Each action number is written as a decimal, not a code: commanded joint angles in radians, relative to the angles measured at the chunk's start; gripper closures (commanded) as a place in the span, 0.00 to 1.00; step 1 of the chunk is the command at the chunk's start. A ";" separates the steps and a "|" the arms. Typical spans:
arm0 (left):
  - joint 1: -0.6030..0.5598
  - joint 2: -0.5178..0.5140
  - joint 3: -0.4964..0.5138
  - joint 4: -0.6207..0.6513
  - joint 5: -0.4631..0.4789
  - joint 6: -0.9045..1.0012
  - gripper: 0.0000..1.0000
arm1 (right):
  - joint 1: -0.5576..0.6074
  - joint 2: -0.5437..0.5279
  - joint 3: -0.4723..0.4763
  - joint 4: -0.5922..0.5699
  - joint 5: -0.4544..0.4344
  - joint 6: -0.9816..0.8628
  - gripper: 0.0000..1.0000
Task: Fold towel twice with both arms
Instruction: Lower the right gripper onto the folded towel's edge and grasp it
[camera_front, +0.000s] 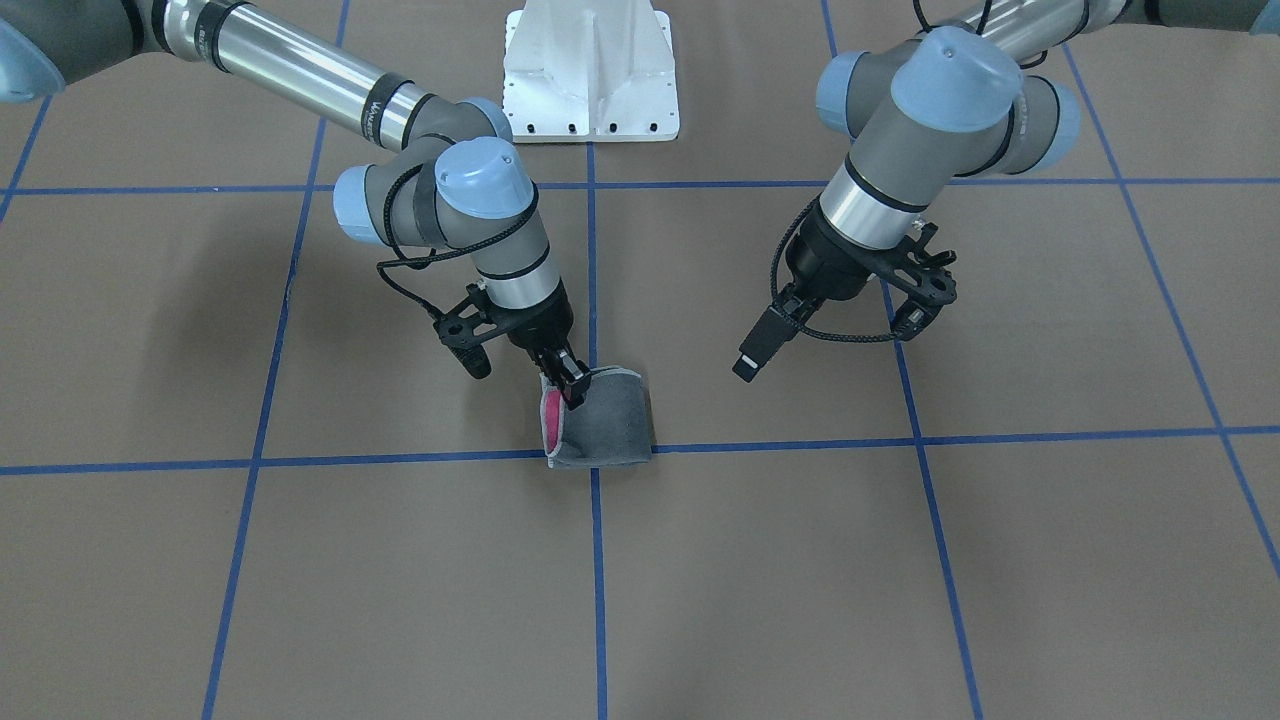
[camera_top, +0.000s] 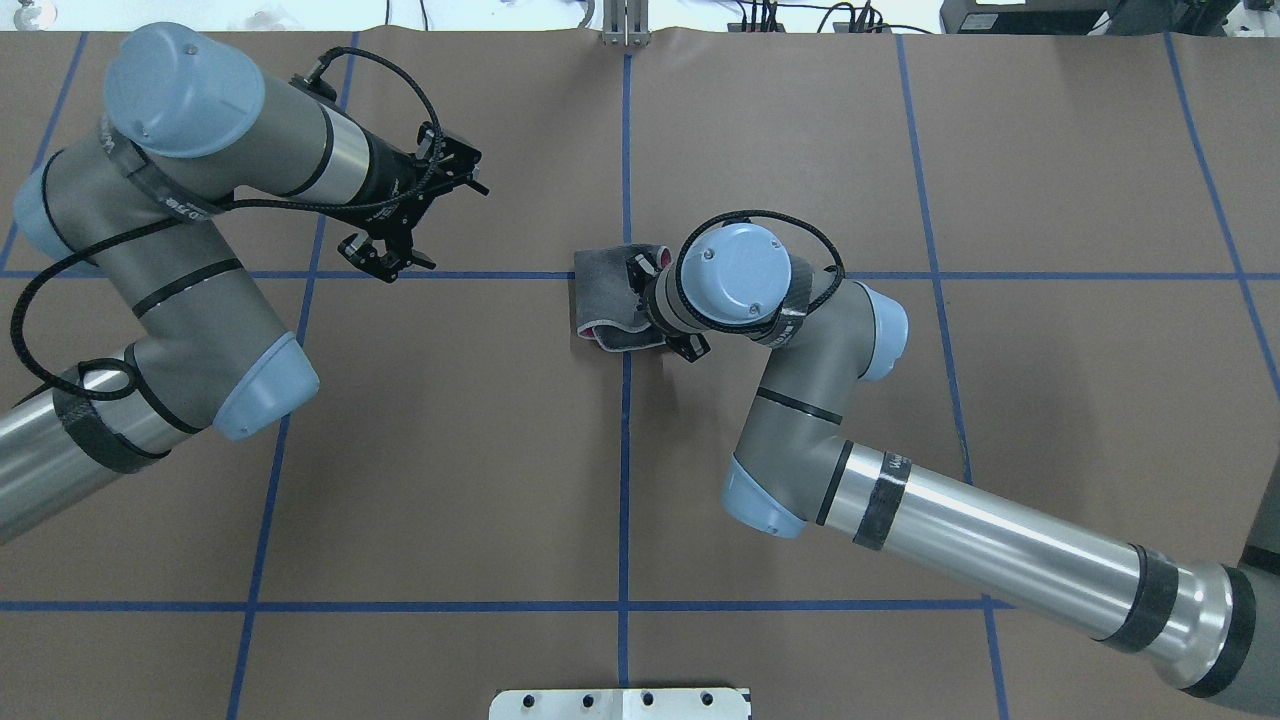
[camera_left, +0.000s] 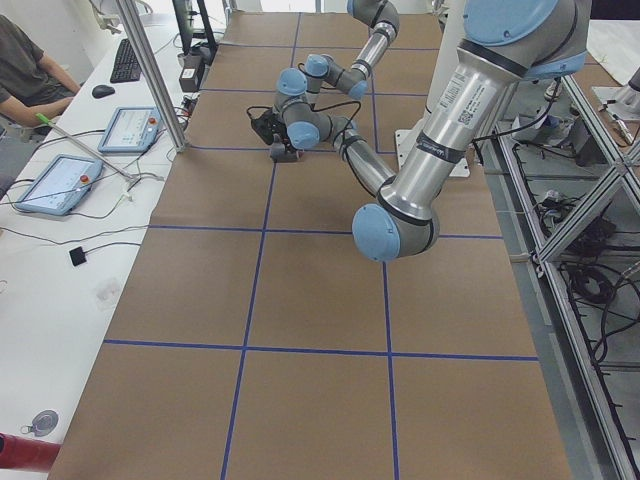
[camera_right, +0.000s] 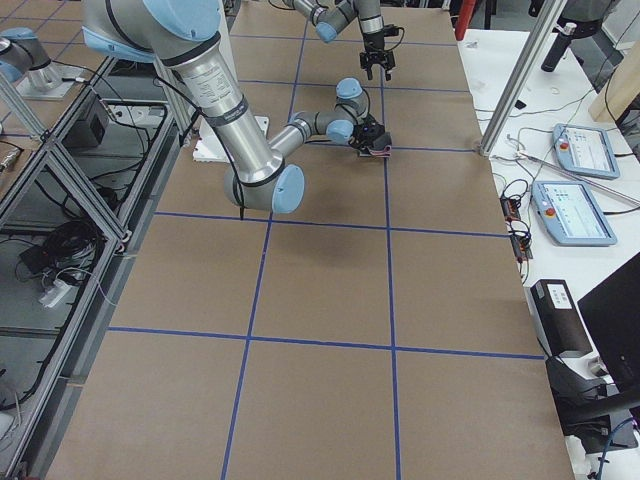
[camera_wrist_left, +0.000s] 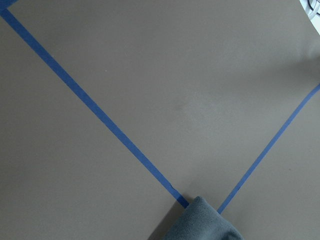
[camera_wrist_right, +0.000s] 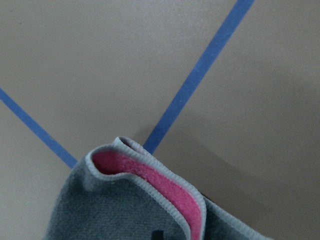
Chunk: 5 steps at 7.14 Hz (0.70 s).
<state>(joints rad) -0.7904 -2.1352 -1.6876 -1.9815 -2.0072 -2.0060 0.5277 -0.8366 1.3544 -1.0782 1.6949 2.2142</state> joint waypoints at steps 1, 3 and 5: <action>0.002 -0.023 0.019 0.006 0.001 -0.002 0.00 | 0.000 -0.030 0.044 -0.005 0.002 -0.002 0.63; 0.000 -0.029 0.019 0.006 0.001 -0.002 0.00 | -0.002 -0.029 0.037 -0.002 -0.003 0.001 0.63; 0.000 -0.029 0.019 0.006 0.001 -0.004 0.00 | -0.005 -0.024 0.035 0.000 -0.003 0.008 0.62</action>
<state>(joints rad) -0.7898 -2.1637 -1.6691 -1.9758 -2.0065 -2.0084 0.5253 -0.8627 1.3907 -1.0791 1.6924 2.2186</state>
